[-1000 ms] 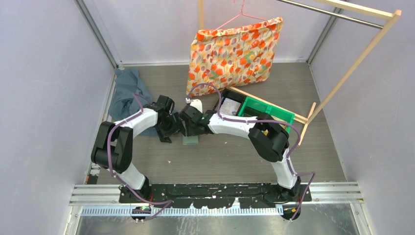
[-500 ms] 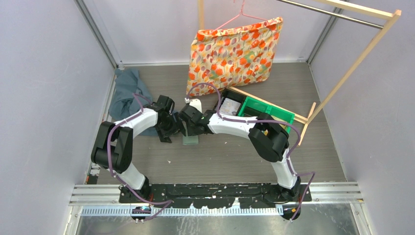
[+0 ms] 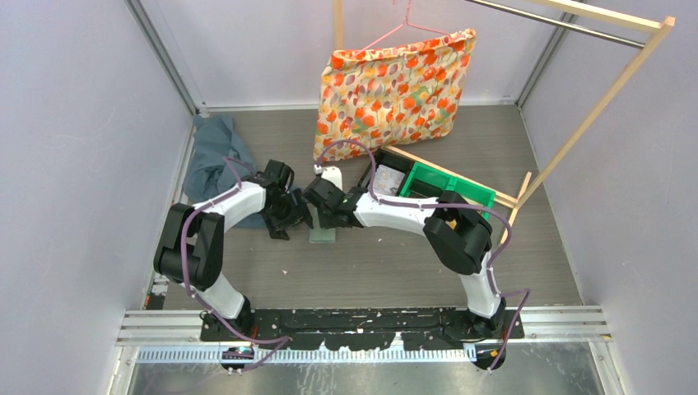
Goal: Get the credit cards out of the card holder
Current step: Open the card holder at the center of the board.
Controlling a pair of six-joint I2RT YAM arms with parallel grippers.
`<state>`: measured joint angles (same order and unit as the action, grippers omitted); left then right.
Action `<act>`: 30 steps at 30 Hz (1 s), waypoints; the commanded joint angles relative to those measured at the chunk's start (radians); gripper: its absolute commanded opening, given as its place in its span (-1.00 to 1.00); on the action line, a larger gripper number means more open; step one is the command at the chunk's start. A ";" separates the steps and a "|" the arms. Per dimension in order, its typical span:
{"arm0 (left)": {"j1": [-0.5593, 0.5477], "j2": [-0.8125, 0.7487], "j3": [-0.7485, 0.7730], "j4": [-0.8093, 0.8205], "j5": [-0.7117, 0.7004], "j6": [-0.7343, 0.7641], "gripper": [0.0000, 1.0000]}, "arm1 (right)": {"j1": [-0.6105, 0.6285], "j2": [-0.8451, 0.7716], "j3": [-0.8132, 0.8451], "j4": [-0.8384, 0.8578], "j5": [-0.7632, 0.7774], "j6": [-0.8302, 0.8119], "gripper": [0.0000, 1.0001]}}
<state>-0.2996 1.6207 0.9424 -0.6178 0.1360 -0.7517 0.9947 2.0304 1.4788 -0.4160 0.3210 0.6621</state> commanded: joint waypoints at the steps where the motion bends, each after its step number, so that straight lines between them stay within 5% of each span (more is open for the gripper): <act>1: 0.004 0.024 0.002 -0.024 -0.037 0.014 0.54 | -0.009 -0.082 -0.025 -0.035 0.066 0.006 -0.99; 20: 0.004 -0.036 0.004 0.026 0.079 0.028 0.54 | -0.011 -0.176 -0.109 -0.009 0.077 0.013 -0.99; 24: 0.001 -0.051 0.001 0.056 0.131 0.022 0.54 | -0.012 -0.166 -0.102 -0.010 0.068 0.011 -0.53; 30: -0.014 -0.007 -0.008 0.083 0.160 -0.003 0.53 | -0.012 -0.145 -0.075 -0.009 0.051 -0.001 -0.23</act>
<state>-0.3038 1.6085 0.9474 -0.5789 0.2481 -0.7479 0.9863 1.9110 1.3685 -0.4419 0.3660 0.6632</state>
